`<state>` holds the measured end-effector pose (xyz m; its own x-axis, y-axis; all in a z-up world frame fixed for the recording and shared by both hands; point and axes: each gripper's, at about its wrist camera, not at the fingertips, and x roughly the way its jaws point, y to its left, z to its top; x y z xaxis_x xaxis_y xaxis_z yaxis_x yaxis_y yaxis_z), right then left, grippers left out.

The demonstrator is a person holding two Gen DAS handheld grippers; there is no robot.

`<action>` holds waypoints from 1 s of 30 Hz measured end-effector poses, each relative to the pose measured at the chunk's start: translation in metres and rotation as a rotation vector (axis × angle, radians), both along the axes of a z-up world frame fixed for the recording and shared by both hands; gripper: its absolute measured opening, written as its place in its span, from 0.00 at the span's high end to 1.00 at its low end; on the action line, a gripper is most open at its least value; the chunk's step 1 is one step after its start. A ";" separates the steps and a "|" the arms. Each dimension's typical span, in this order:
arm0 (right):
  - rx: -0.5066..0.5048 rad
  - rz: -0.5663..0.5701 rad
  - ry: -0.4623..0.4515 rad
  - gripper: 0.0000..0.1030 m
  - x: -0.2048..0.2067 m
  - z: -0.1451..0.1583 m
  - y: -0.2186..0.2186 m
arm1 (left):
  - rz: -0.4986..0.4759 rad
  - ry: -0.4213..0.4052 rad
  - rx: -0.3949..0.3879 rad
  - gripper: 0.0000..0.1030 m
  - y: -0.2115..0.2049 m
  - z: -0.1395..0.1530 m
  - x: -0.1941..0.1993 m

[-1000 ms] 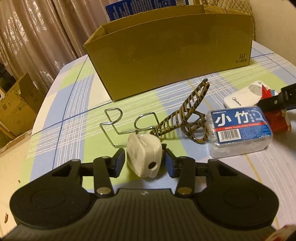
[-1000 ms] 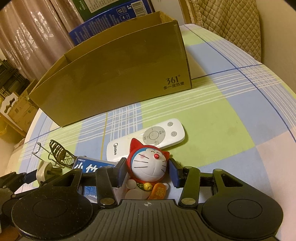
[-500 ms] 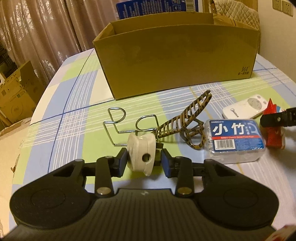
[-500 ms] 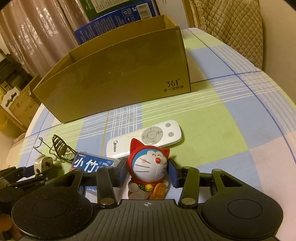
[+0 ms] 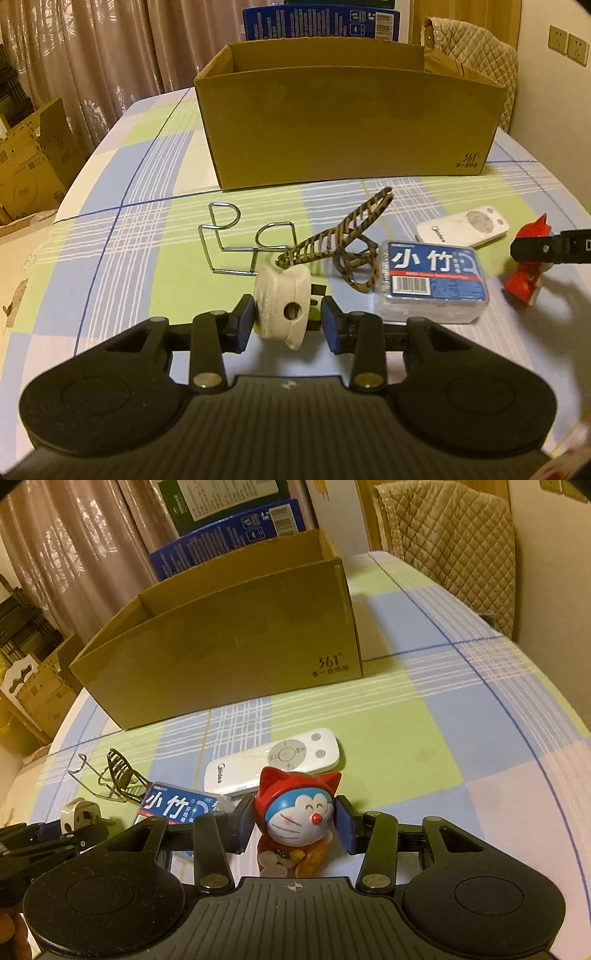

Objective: Organize rigid objects
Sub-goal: 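Grasp the white plug with the left tool while the right tool grasps the Doraemon figure, then carry the plug and Doraemon figure over the cardboard box with both tools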

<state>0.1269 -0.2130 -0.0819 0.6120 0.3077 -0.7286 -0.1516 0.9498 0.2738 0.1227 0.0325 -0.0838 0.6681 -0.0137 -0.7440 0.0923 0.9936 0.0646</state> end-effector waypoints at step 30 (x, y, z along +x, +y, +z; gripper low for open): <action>0.039 0.059 -0.188 0.59 0.021 0.092 0.003 | -0.026 -0.158 -0.046 0.67 -0.009 0.100 0.020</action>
<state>0.1480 -0.2103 0.0104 0.7161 0.3727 -0.5902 -0.2587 0.9270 0.2716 0.1427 0.0234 0.0158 0.7759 -0.0643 -0.6275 0.1104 0.9933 0.0347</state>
